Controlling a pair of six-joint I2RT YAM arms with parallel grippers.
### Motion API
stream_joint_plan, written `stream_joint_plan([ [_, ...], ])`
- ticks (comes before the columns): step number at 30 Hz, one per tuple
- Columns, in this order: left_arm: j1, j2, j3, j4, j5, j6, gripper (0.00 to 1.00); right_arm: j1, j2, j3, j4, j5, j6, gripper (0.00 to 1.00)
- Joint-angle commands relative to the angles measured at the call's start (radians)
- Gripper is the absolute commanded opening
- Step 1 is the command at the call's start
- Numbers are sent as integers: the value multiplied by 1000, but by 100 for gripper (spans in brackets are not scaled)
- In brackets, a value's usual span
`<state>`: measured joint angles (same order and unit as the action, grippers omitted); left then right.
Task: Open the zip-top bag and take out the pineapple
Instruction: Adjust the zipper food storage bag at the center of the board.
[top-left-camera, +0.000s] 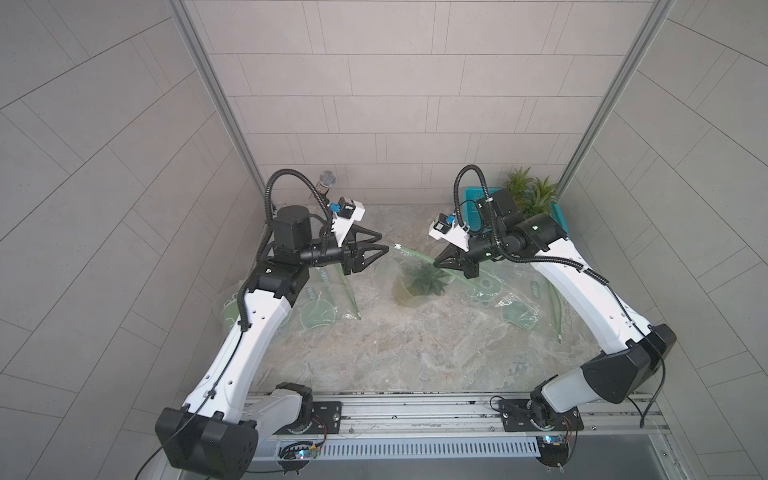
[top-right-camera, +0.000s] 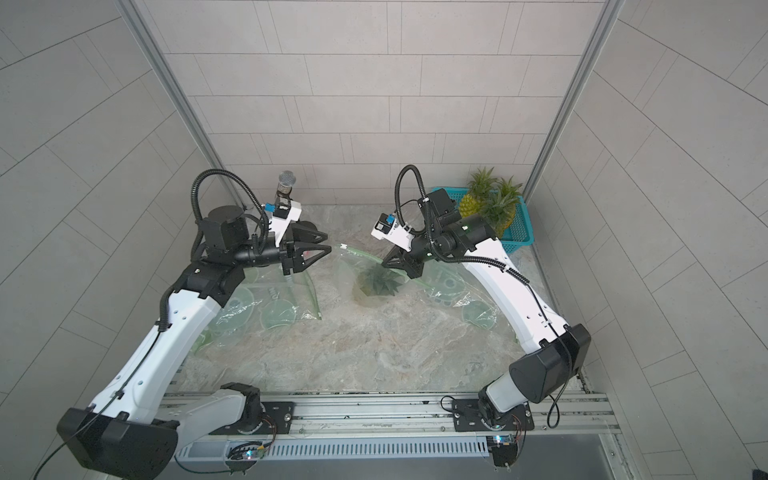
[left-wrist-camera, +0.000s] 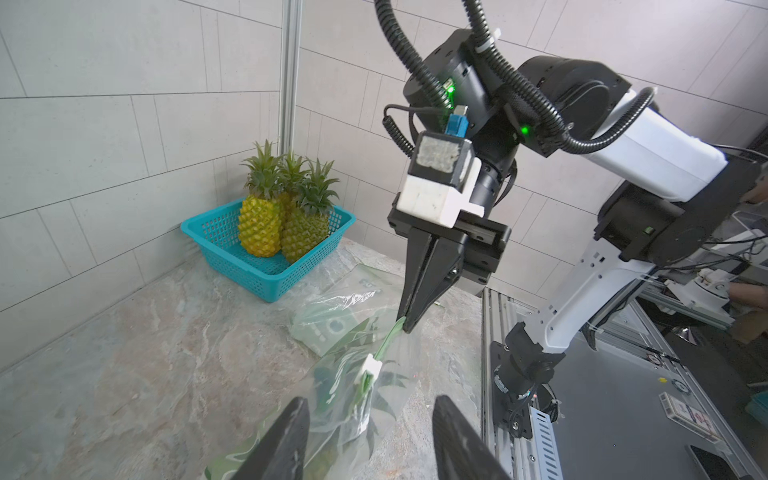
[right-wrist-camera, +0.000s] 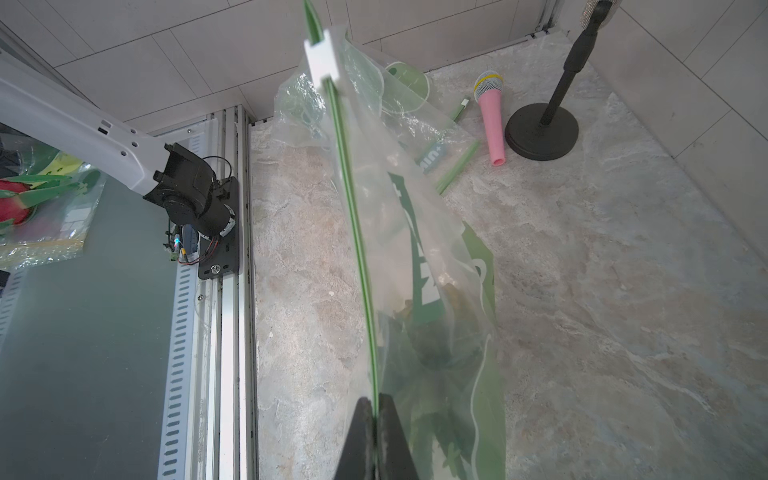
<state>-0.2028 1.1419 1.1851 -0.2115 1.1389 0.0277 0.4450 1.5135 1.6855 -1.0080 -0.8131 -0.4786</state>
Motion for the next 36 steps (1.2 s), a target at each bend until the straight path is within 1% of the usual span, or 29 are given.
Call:
stream_joint_plan([
  [1,3,13,-8,63,48,17,48,8,7,26,-18,-32,-25,0],
  [5,-2,31,-8,73,63,-5,42,12,10,32,-18,-31,-25,0],
  [11,-5,52,-21,73,53,-10,34,14,10,38,-11,-28,-23,0],
  [18,-7,72,-34,72,48,-11,33,14,18,54,-13,-21,-22,0],
  [20,-9,76,-35,73,50,-13,31,16,21,56,-14,-23,-22,0],
  [22,-12,82,-36,73,52,-14,23,16,24,59,-14,-23,-20,0],
  [25,-15,85,-36,72,55,-18,4,19,27,62,-15,-21,-21,0],
  [26,-14,83,-36,72,55,-18,1,19,28,63,-15,-21,-18,0],
  [30,-13,82,-37,73,64,-18,0,23,31,64,-7,-18,-9,0],
  [31,-14,83,-38,72,70,-23,0,24,29,64,5,-16,3,3],
  [32,-15,84,-38,76,79,-27,0,24,26,63,21,-21,14,9],
  [34,-14,87,-38,82,98,-39,0,25,14,57,79,-48,53,25],
  [35,-14,88,-39,83,104,-43,0,28,8,50,115,-65,78,31],
  [36,-15,89,-41,85,111,-47,0,31,0,39,171,-84,114,35],
])
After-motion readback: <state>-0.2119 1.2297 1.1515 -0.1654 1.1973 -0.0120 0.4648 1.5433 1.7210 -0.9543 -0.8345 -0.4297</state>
